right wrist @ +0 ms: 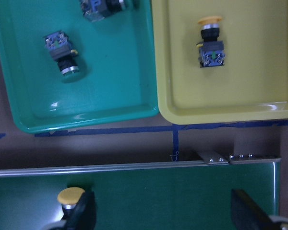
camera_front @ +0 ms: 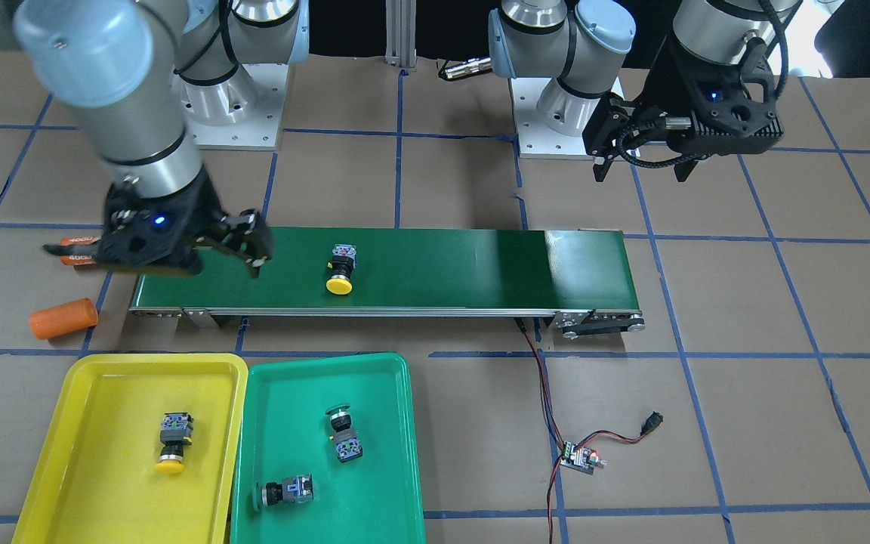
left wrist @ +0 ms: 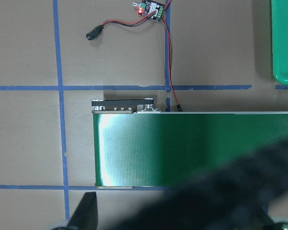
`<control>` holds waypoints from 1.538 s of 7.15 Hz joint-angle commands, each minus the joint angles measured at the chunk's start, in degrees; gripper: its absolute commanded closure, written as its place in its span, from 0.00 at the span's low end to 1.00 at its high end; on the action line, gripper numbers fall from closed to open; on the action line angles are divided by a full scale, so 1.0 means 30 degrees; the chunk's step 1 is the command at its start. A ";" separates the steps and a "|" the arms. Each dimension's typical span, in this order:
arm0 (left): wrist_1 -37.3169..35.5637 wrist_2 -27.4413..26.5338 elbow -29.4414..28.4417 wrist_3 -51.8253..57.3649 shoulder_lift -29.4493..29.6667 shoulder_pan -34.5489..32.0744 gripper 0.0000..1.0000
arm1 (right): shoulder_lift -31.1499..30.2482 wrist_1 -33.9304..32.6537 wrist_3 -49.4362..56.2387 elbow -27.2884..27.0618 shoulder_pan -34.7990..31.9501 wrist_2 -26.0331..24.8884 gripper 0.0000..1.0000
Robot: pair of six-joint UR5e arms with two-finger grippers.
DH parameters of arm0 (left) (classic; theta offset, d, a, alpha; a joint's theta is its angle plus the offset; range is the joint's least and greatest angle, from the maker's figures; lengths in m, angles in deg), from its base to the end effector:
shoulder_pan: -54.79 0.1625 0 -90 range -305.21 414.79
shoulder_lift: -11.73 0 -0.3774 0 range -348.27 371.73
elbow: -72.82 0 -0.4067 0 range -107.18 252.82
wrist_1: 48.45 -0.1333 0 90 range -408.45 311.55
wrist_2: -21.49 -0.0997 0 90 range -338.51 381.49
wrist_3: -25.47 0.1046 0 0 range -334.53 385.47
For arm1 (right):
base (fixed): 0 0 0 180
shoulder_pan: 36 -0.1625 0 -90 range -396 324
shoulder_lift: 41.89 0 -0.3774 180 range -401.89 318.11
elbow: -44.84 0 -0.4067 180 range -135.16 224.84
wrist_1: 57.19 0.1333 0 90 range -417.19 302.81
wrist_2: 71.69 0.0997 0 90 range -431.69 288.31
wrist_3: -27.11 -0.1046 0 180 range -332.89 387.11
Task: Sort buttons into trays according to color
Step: 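Grasp the last yellow-capped button on the belt with the right gripper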
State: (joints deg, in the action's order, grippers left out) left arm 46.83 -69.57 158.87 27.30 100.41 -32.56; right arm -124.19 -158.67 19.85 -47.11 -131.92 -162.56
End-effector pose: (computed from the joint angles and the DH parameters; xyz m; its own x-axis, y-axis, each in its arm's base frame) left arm -0.1083 -0.5015 0.4726 -0.9997 -0.0143 -0.0185 -0.0143 0.9999 0.0008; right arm 0.1882 -0.5380 0.3670 -0.9997 0.0238 0.0110 0.0234 0.9992 -0.0336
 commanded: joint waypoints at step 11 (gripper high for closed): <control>-0.0381 0.0030 0.0086 0.0007 -0.0001 0.0024 0.00 | 0.2063 -0.4053 -0.2765 -0.5561 -0.1545 0.1613 0.00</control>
State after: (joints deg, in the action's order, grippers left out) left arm 45.69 -69.51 159.16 27.33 100.41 -32.49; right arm -119.15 -169.80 11.73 -63.77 -136.80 -157.36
